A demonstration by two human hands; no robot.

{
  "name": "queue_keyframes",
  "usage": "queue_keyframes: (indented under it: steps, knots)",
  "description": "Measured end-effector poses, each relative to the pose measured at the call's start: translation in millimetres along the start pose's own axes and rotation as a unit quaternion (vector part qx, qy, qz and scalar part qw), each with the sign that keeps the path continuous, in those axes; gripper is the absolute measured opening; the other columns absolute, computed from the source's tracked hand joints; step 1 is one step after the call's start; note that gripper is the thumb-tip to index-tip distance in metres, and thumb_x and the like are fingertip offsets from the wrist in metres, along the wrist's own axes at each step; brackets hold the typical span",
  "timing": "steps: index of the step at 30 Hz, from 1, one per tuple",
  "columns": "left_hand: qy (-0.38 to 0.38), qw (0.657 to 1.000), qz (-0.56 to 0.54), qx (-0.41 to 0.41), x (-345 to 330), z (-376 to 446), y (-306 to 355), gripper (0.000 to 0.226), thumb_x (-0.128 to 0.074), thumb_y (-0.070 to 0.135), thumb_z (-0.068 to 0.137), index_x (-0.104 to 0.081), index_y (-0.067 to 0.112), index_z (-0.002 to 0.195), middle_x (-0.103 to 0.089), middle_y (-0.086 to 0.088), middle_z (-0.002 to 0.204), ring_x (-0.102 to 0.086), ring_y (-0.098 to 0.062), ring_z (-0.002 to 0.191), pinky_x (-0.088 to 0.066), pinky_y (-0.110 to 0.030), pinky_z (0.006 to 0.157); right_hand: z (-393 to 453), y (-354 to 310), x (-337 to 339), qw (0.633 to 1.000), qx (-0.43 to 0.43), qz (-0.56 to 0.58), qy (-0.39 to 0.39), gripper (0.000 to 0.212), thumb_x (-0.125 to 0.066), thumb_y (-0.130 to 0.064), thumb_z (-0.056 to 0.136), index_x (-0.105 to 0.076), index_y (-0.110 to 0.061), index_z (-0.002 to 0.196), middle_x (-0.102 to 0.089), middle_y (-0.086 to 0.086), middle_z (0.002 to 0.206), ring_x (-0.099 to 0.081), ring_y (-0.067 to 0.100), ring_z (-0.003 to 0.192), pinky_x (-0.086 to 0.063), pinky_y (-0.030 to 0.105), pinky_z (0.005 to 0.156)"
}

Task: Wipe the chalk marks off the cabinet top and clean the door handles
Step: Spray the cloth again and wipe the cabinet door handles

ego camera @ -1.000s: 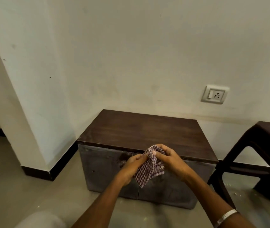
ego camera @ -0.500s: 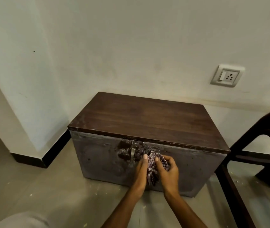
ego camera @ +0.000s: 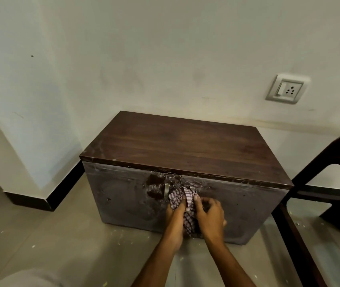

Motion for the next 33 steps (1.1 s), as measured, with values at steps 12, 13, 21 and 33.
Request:
queue_keyframes:
  steps: [12, 13, 21, 33]
  knots:
    - [-0.013, 0.998, -0.039, 0.056, -7.4, 20.0, -0.3, 0.047, -0.064, 0.043, 0.084, -0.064, 0.012, 0.119, -0.072, -0.010, 0.107, -0.070, -0.025, 0.097, -0.057, -0.038, 0.075, 11.5, -13.6, -4.1, 0.993, 0.032, 0.112, -0.003, 0.031, -0.060, -0.050, 0.090, -0.066, -0.021, 0.099, -0.070, -0.005, 0.092, -0.065, 0.011, 0.089, -0.056, 0.032, 0.077]
    - [-0.010, 0.998, -0.030, 0.051, -4.5, 20.5, -2.4, 0.052, -0.066, 0.046, 0.080, -0.064, 0.012, 0.119, -0.072, -0.010, 0.107, -0.070, -0.024, 0.097, -0.057, -0.039, 0.076, 9.3, -11.2, -5.7, 0.992, 0.036, 0.121, -0.009, 0.029, -0.060, -0.048, 0.091, -0.066, -0.021, 0.100, -0.069, -0.006, 0.093, -0.065, 0.011, 0.091, -0.056, 0.029, 0.077]
    - [0.012, 0.999, -0.006, 0.049, -0.1, 24.2, 1.5, 0.038, -0.062, 0.034, 0.089, -0.064, 0.009, 0.118, -0.072, -0.012, 0.106, -0.070, -0.024, 0.093, -0.058, -0.032, 0.066, -0.8, -14.9, -9.4, 0.986, 0.052, 0.156, 0.009, 0.022, -0.057, -0.036, 0.095, -0.067, -0.017, 0.098, -0.068, -0.008, 0.088, -0.062, 0.000, 0.084, -0.046, 0.007, 0.062]
    - [0.002, 0.998, 0.012, 0.056, 6.6, 23.9, -3.3, 0.033, -0.058, 0.027, 0.093, -0.063, 0.007, 0.120, -0.071, -0.014, 0.106, -0.070, -0.024, 0.091, -0.058, -0.031, 0.067, -8.2, -1.9, -19.0, 0.987, 0.056, 0.147, -0.003, 0.024, -0.053, -0.031, 0.099, -0.064, -0.014, 0.109, -0.066, -0.003, 0.097, -0.058, -0.002, 0.083, -0.042, -0.001, 0.062]
Point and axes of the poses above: each hand's wrist, its own z-axis towards the middle knuckle, its own x-axis out of the back of the hand, y = z × x, the point moved 3 cm from there along z, towards the middle knuckle
